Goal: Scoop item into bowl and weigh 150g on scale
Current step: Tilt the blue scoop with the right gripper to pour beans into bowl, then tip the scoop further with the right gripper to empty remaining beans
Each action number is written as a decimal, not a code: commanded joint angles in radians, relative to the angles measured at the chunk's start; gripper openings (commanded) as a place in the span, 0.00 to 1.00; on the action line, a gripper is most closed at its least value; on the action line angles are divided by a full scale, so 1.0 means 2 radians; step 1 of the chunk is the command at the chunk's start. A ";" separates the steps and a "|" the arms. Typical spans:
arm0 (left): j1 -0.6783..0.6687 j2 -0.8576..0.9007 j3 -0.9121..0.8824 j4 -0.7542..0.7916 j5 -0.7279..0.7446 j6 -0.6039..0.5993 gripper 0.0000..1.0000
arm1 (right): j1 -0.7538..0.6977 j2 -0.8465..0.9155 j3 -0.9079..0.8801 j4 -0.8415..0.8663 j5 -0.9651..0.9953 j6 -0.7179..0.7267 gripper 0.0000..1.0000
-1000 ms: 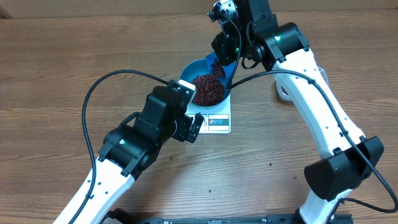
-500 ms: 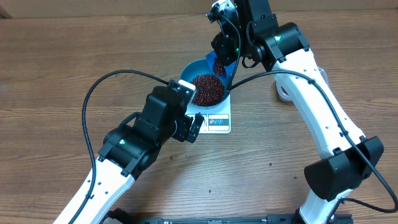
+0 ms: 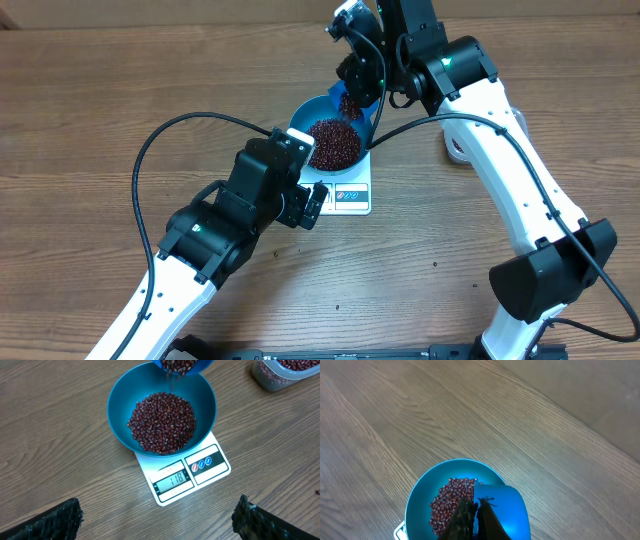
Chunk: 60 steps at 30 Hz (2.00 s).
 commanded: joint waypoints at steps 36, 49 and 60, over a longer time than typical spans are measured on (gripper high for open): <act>0.000 0.004 -0.003 0.002 -0.005 -0.003 0.99 | 0.003 -0.019 0.017 -0.005 -0.088 -0.169 0.04; 0.000 0.004 -0.003 0.002 -0.005 -0.003 0.99 | 0.003 -0.019 0.017 -0.006 -0.088 -0.171 0.04; 0.000 0.004 -0.003 0.002 -0.005 -0.003 0.99 | 0.003 -0.019 0.017 -0.005 -0.108 -0.171 0.04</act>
